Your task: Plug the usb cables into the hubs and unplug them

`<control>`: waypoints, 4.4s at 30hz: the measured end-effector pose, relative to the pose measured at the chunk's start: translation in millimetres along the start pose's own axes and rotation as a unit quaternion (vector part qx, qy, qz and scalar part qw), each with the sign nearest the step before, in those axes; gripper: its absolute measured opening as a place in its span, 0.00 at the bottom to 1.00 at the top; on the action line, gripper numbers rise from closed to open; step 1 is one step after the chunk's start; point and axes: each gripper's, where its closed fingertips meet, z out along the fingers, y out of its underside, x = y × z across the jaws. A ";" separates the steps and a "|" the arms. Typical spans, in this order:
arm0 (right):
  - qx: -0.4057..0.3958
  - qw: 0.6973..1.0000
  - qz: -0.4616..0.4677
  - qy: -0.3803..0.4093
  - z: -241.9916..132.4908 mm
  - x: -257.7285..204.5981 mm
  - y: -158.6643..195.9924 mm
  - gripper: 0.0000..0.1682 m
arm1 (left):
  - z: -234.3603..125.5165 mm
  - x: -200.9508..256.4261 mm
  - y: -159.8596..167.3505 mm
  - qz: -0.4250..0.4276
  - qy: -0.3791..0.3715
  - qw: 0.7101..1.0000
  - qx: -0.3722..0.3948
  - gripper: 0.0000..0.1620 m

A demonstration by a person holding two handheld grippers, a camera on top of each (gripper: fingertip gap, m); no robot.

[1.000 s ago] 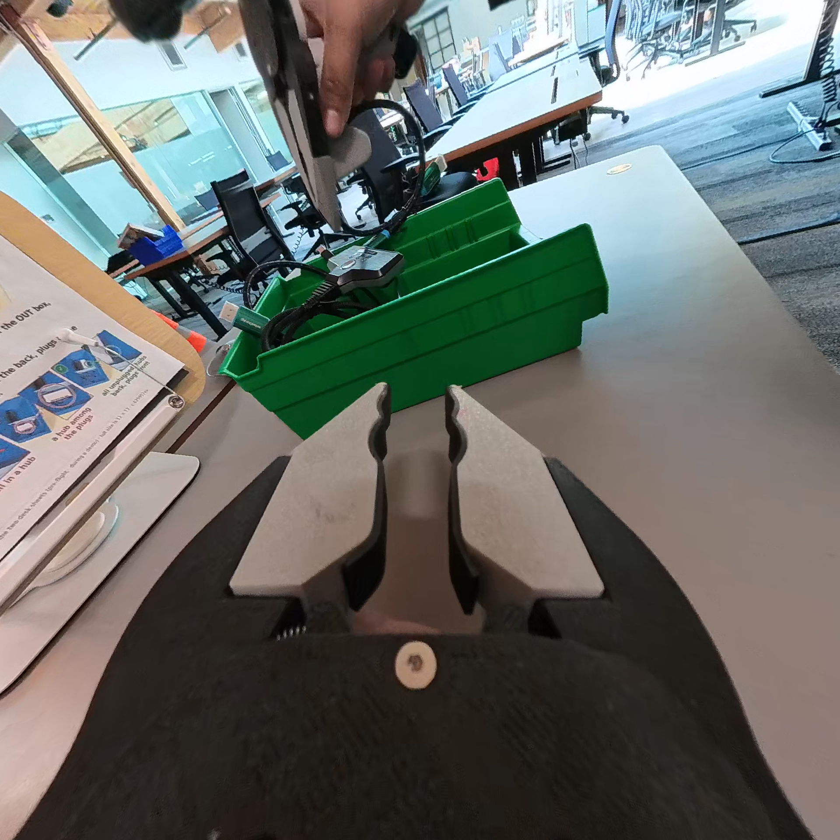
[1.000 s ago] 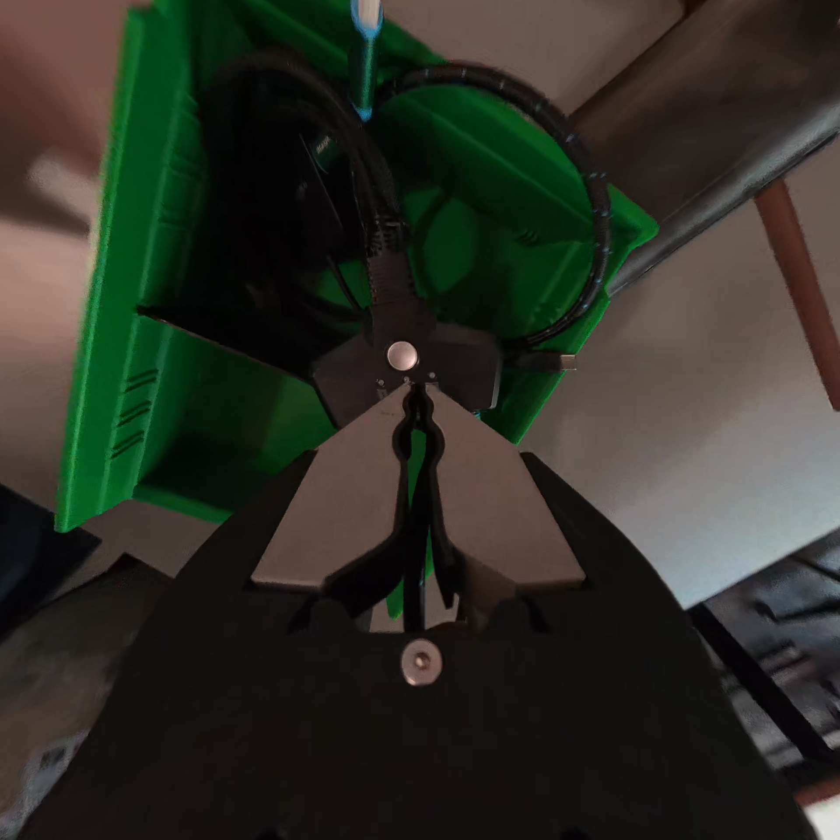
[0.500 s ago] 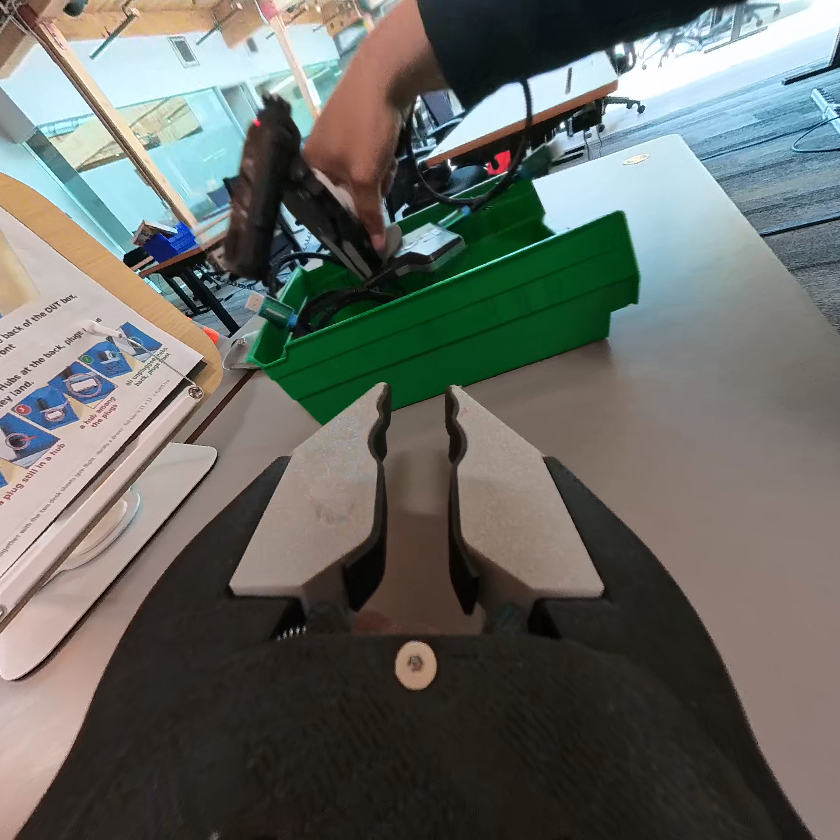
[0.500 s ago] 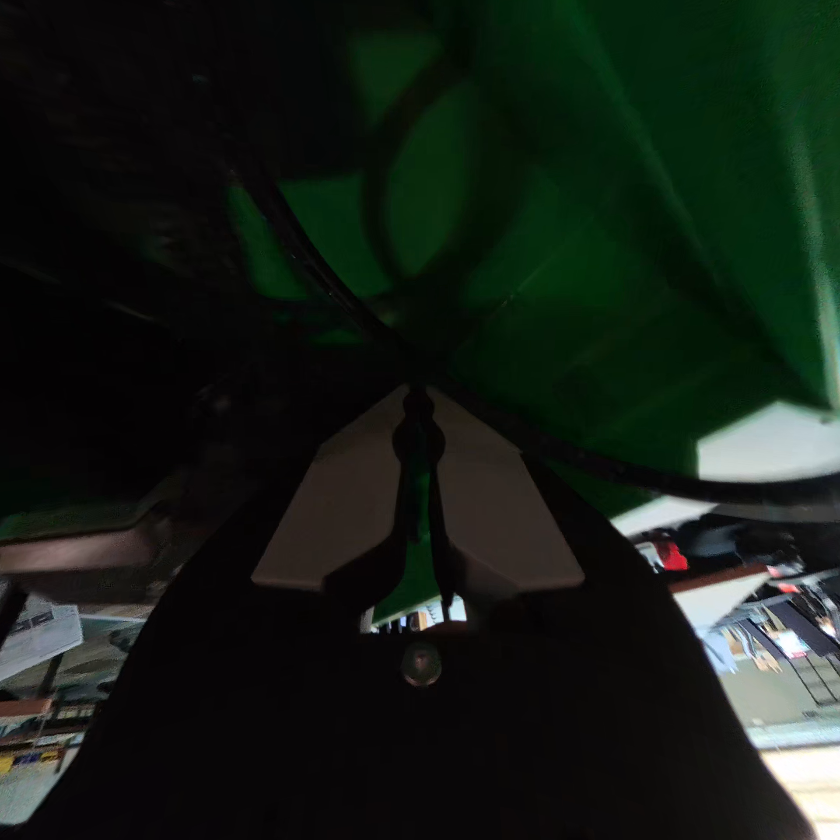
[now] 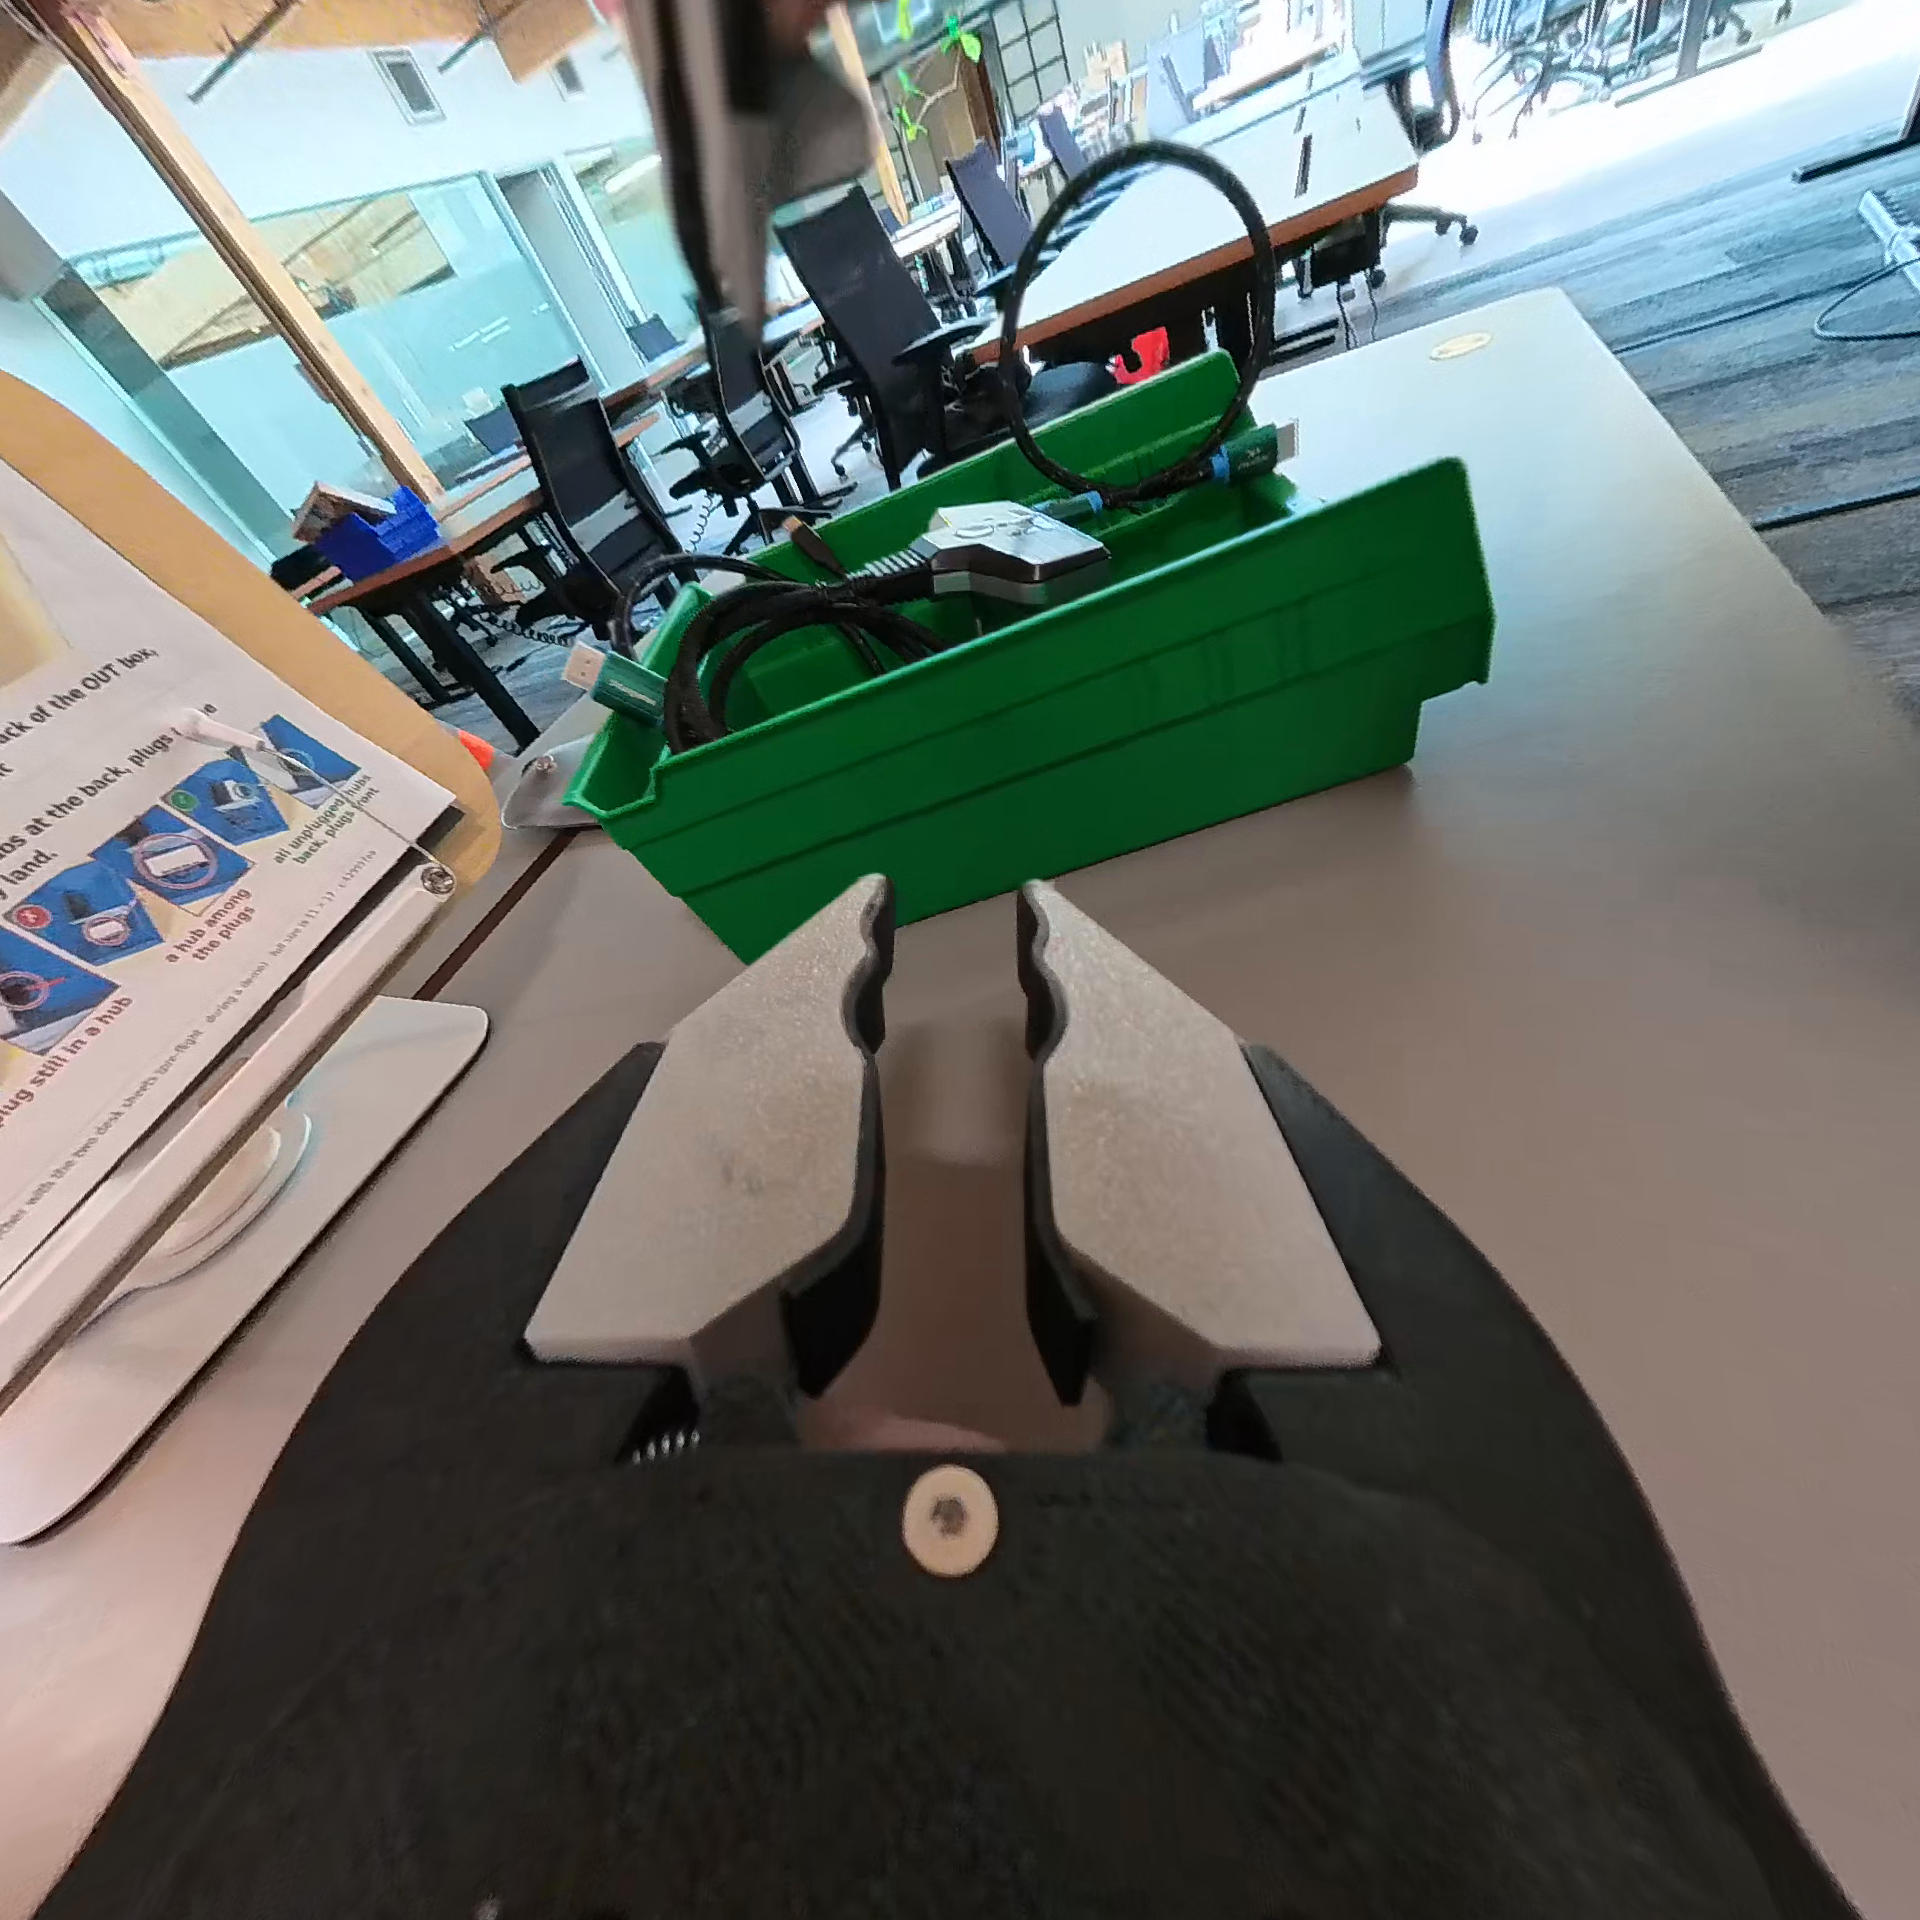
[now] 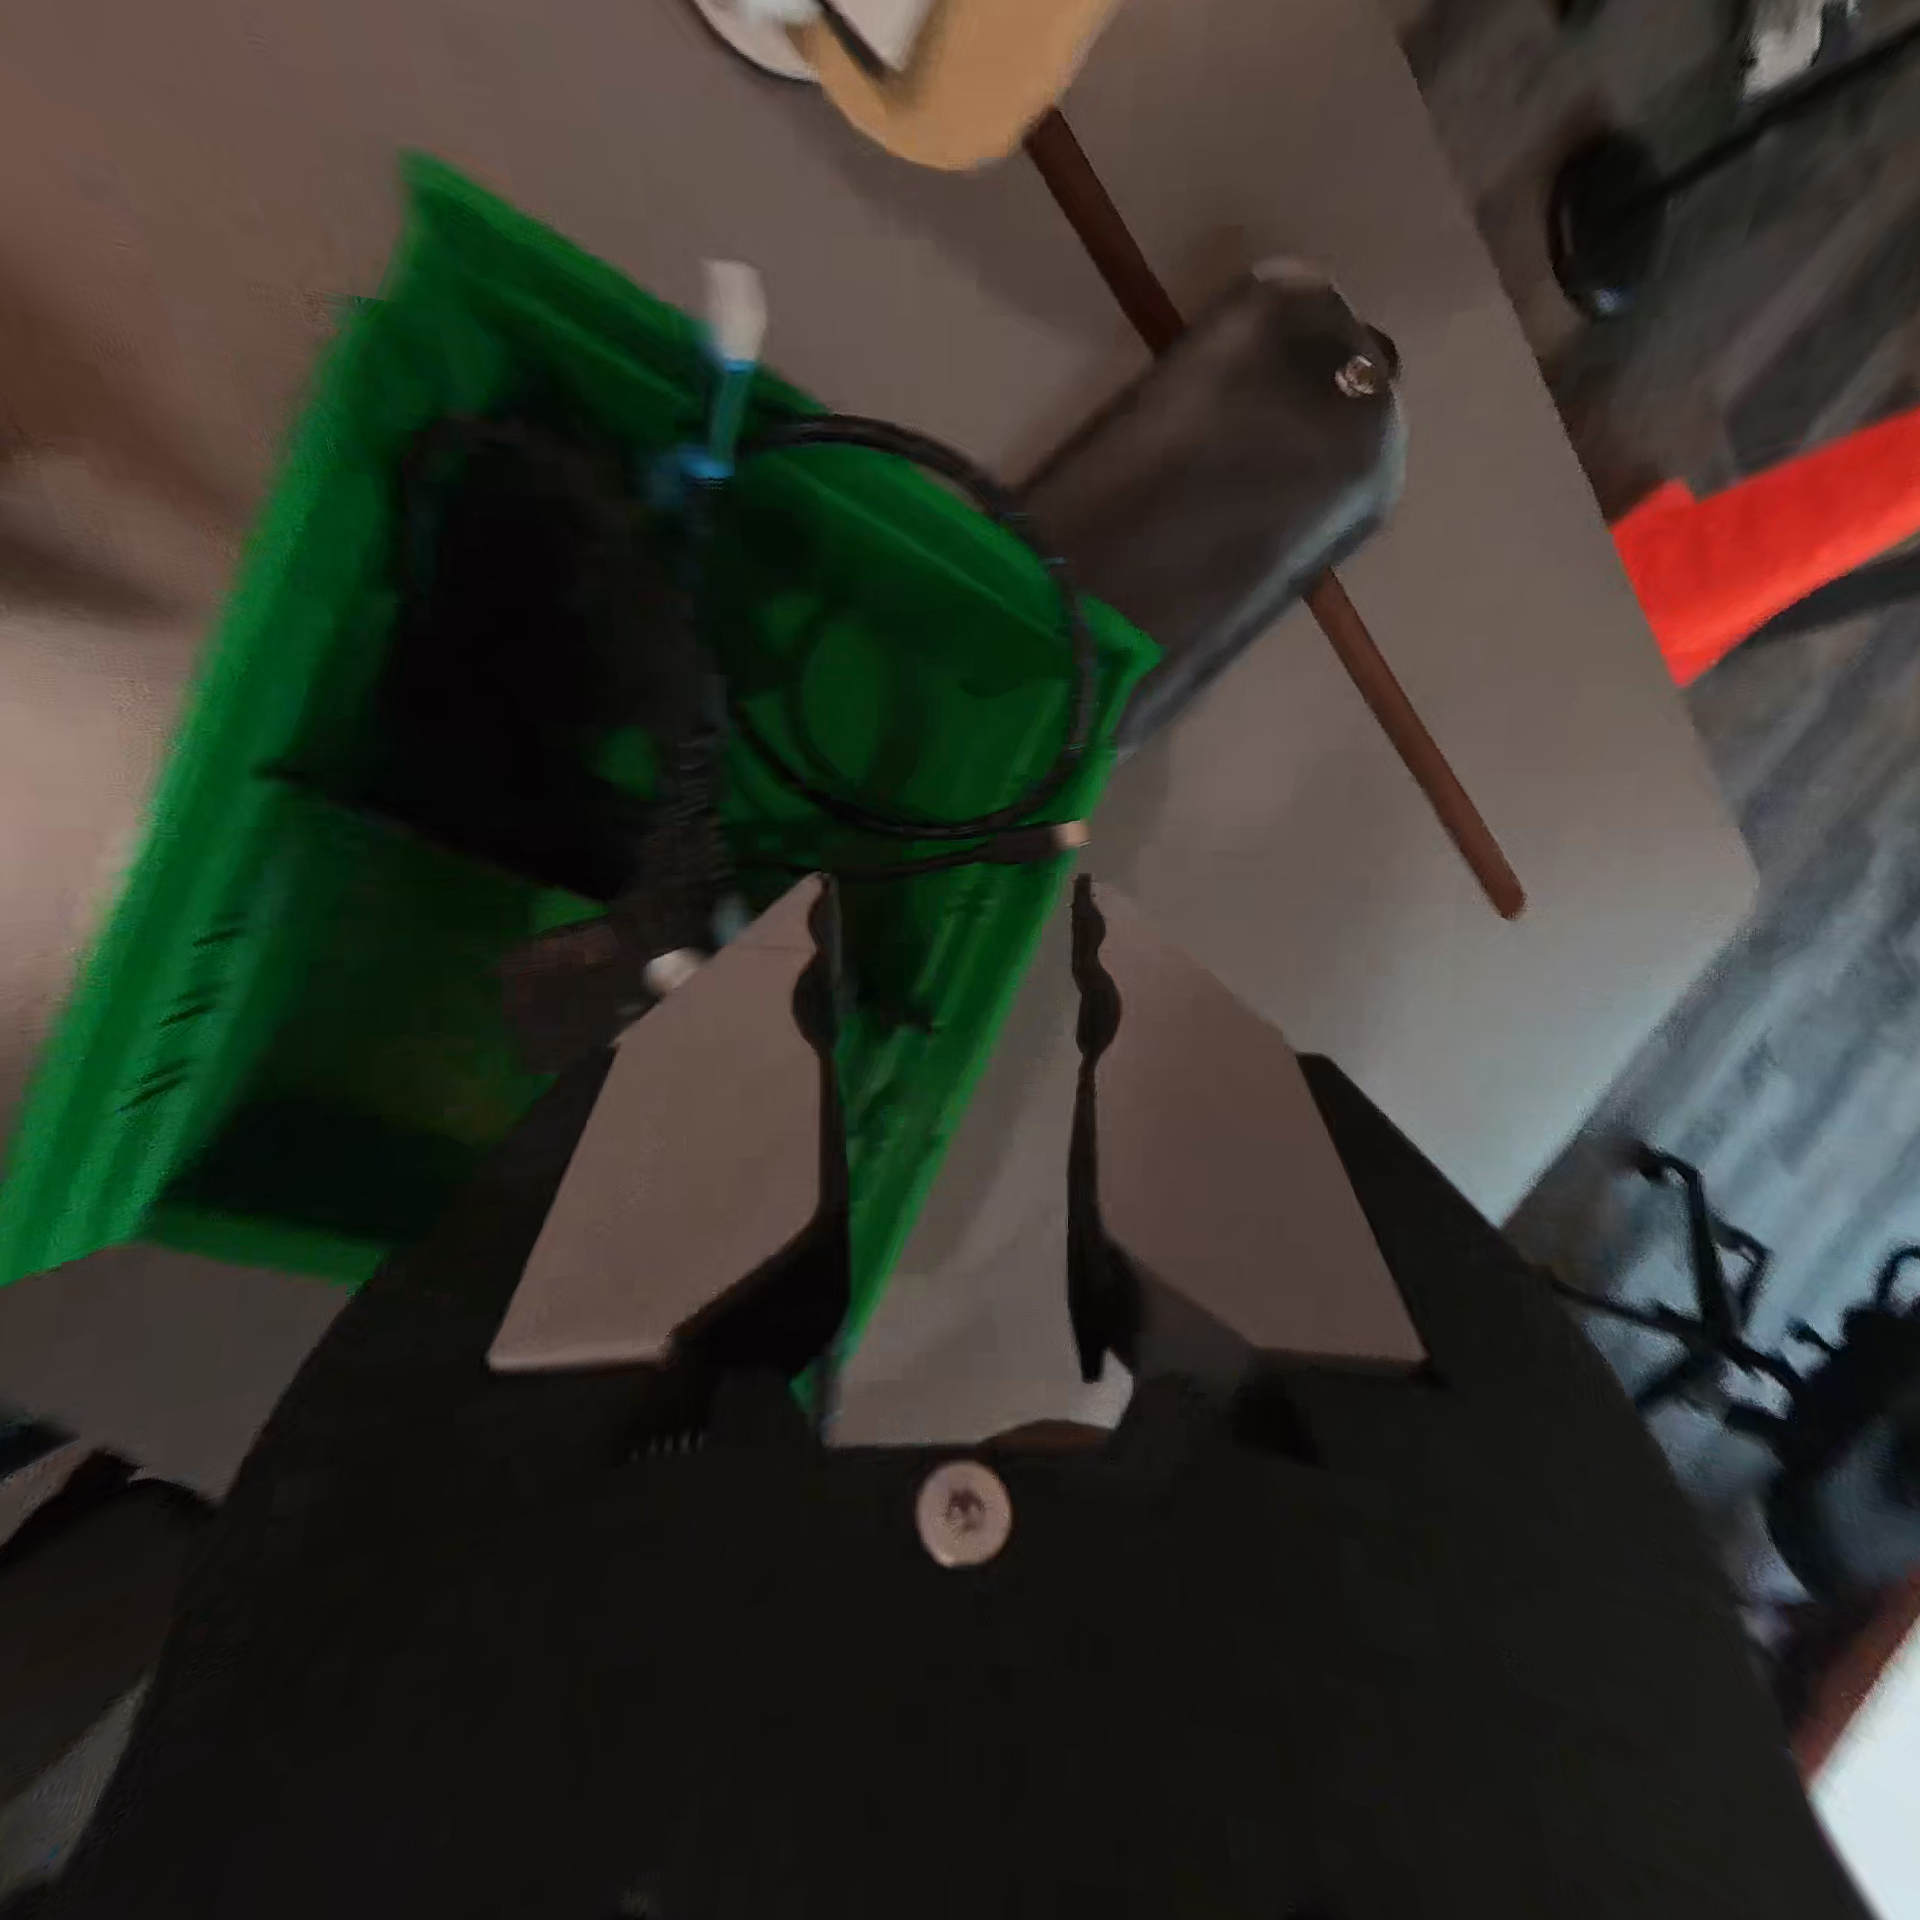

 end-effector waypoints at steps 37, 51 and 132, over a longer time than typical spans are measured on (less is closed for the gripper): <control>0.085 0.881 -0.399 0.241 47.8 -65.6 57.6 0.13 | -1.1 0.6 -6.5 -0.016 0.000 1.000 0.017 0.12; -0.231 0.899 -0.226 -0.297 57.4 -61.2 4.9 0.12 | 6.5 4.1 3.7 -0.018 0.004 1.000 -0.003 0.13; -0.223 0.906 0.062 -0.355 118.3 -61.2 -34.9 0.11 | -0.1 2.1 -8.3 -0.053 0.013 0.998 0.024 0.12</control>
